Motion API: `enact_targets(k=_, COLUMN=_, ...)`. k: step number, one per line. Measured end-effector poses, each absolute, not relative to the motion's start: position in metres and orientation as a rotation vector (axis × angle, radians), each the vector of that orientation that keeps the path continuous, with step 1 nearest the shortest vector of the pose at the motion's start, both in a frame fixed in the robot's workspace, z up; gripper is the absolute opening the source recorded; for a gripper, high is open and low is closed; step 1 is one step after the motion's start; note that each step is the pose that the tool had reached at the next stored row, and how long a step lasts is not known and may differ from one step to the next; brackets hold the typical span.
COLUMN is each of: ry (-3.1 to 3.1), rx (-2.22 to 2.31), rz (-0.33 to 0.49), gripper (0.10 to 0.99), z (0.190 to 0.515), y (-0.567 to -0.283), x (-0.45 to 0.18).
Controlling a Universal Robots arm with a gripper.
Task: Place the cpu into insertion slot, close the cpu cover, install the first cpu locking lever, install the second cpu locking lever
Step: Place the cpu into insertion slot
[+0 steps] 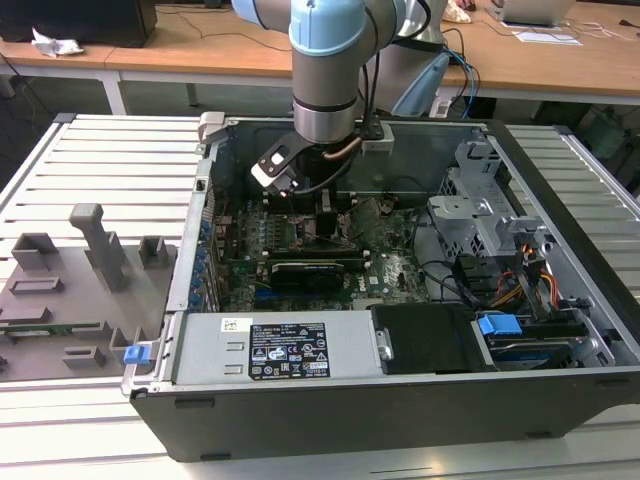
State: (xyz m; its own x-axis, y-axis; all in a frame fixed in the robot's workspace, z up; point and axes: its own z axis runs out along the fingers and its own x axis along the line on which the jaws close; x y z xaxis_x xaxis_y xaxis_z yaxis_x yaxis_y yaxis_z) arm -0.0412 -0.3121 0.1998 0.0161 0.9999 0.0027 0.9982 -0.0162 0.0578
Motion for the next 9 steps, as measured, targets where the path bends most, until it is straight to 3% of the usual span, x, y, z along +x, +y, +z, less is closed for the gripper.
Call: enact_targets(k=9, ry=2.171, rx=2.207, rz=0.056, gripper=0.608, z=0.2039, y=-0.3121, x=-0.0413)
